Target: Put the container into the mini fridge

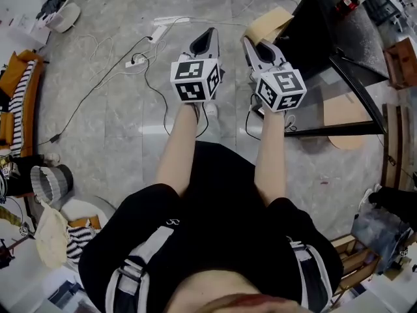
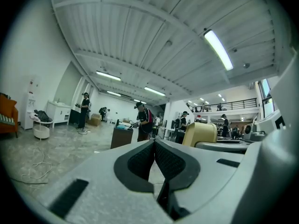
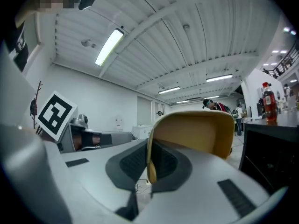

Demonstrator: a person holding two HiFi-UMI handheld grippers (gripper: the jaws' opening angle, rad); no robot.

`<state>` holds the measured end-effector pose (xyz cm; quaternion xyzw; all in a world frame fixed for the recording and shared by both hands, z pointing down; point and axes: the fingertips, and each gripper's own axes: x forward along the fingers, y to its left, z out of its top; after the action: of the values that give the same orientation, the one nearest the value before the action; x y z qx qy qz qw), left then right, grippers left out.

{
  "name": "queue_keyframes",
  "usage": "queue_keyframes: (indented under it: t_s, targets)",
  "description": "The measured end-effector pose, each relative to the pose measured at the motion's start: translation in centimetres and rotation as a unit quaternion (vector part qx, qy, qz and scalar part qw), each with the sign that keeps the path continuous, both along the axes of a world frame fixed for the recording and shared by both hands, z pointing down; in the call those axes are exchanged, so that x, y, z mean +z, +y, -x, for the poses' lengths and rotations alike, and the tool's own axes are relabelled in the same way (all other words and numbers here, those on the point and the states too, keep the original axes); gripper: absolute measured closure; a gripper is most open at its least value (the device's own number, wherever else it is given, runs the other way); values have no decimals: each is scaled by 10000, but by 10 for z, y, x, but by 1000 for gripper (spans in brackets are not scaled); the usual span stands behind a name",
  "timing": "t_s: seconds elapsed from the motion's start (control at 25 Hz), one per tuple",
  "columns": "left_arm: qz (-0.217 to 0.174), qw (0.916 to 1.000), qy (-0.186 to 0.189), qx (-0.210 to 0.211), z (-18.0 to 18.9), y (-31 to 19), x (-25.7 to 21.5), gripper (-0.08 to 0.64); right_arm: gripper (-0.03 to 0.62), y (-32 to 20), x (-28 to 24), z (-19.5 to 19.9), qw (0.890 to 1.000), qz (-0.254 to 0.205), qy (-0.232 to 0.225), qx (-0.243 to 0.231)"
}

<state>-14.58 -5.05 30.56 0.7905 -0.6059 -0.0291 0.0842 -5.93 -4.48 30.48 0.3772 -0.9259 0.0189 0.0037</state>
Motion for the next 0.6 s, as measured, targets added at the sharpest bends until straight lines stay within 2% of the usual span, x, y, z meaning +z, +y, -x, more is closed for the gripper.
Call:
queue_keyframes:
  t_s: [0.16, 0.28, 0.44, 0.6]
  targets:
    - [135, 9996, -107, 222, -12, -90, 3, 554, 578, -89, 11, -5, 9996, 252, -56, 127]
    - [323, 9990, -160, 245, -6, -150, 12, 554, 578, -148, 22, 0, 9988, 445, -46, 189]
    - [673, 9971, -180, 309, -3, -205, 34, 554, 578, -198, 43, 4, 9965, 775, 91, 290]
    - [1062, 9931, -164, 473, -17, -239, 70, 554, 578, -228, 79, -3, 9923, 1120, 344, 389]
